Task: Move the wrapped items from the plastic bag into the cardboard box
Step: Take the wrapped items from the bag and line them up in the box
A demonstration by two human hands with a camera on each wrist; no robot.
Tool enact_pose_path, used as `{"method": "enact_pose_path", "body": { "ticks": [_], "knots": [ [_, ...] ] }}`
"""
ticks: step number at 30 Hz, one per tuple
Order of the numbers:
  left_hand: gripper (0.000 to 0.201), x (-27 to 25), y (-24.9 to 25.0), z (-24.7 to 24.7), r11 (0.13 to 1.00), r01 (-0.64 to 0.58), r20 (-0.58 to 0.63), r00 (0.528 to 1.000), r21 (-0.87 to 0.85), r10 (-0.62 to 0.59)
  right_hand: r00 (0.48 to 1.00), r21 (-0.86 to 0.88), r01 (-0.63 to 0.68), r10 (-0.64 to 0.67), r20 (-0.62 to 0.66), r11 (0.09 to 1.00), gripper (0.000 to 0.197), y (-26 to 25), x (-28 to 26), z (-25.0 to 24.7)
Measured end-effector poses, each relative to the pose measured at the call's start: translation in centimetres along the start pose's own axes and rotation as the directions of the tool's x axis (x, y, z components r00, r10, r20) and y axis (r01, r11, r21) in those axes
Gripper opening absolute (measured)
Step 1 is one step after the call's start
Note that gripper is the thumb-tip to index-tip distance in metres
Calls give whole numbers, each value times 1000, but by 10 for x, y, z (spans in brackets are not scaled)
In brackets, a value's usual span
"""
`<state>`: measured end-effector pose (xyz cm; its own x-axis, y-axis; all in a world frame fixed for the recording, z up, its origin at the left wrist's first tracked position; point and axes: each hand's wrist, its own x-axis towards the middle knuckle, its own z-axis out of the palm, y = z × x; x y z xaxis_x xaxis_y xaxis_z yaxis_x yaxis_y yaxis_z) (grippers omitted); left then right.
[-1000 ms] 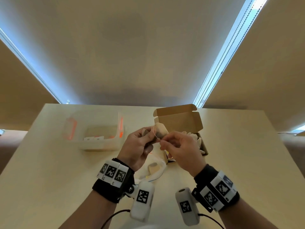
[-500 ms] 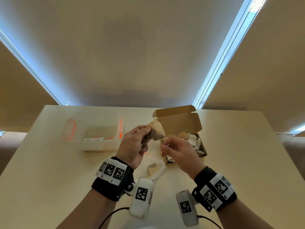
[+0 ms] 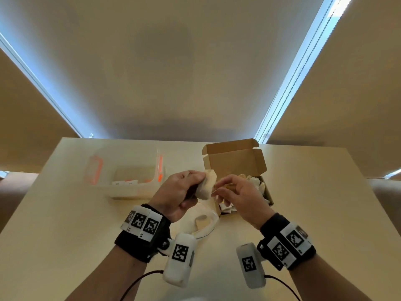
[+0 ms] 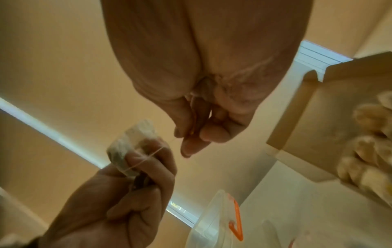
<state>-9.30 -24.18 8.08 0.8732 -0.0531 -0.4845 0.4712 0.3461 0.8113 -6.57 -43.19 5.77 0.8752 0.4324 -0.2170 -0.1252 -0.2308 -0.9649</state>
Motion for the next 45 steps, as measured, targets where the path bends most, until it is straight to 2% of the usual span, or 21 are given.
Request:
{"method": "enact_pose_path", "body": {
  "ticks": [3, 5, 9, 14, 16, 19, 21, 24, 26, 29, 31, 34, 38, 40, 42, 45],
  "knots": [
    [14, 0, -7, 3, 983, 3, -23, 1000, 183, 1, 981, -202, 136, -160, -106, 970, 11, -5, 5, -2],
    [13, 0, -11, 5, 966, -6, -49, 999, 258, 19, 969, -273, 170, -211, -127, 947, 12, -8, 6, -2],
    [12, 0, -14, 8, 934, -52, -63, 995, 352, 79, 978, -250, 114, -152, -140, 962, 18, -13, 5, -2],
    [11, 2, -20, 10, 845, -126, -90, 975, 519, 201, 980, -133, 47, -72, -188, 990, 14, -15, 1, -1],
    [11, 3, -24, 11, 812, -126, -116, 966, 570, 232, 973, -144, 38, -69, -219, 989, 12, -13, 0, 1],
    [10, 5, -28, 15, 797, -97, -157, 959, 597, 235, 952, -222, 47, -111, -286, 974, 8, -9, 0, 4],
    [11, 7, -30, 18, 820, -75, -179, 961, 568, 211, 930, -263, 85, -171, -324, 961, 10, -8, -1, 6],
    [13, 8, -31, 21, 846, -45, -203, 963, 531, 179, 901, -364, 158, -285, -328, 918, 16, -7, -5, 10],
    [13, 8, -31, 22, 850, -52, -194, 965, 524, 178, 892, -390, 171, -310, -328, 905, 16, -8, -6, 11],
    [10, 7, -29, 22, 833, -98, -146, 967, 545, 210, 903, -275, 109, -210, -374, 955, 10, -11, -2, 5],
    [10, 8, -26, 21, 791, -122, -116, 965, 599, 236, 923, -197, 62, -131, -362, 978, 8, -14, 1, -1],
    [13, 8, -22, 21, 695, -153, -103, 945, 703, 312, 946, -254, 58, -135, -296, 965, 7, -18, 3, -8],
    [12, 10, -19, 23, 609, -180, -90, 918, 773, 386, 969, -324, 66, -138, -206, 944, 13, -22, 3, -12],
    [12, 12, -19, 24, 573, -187, -93, 901, 798, 423, 972, -310, 33, -103, -213, 950, 12, -22, 3, -11],
    [13, 12, -20, 26, 533, -217, -79, 876, 818, 477, 969, -189, -16, -31, -245, 982, 10, -22, 2, -8],
    [12, 13, -25, 29, 507, -264, -68, 835, 820, 546, 962, 132, -99, 129, -240, 986, 7, -22, -2, 1]
  ]
}}
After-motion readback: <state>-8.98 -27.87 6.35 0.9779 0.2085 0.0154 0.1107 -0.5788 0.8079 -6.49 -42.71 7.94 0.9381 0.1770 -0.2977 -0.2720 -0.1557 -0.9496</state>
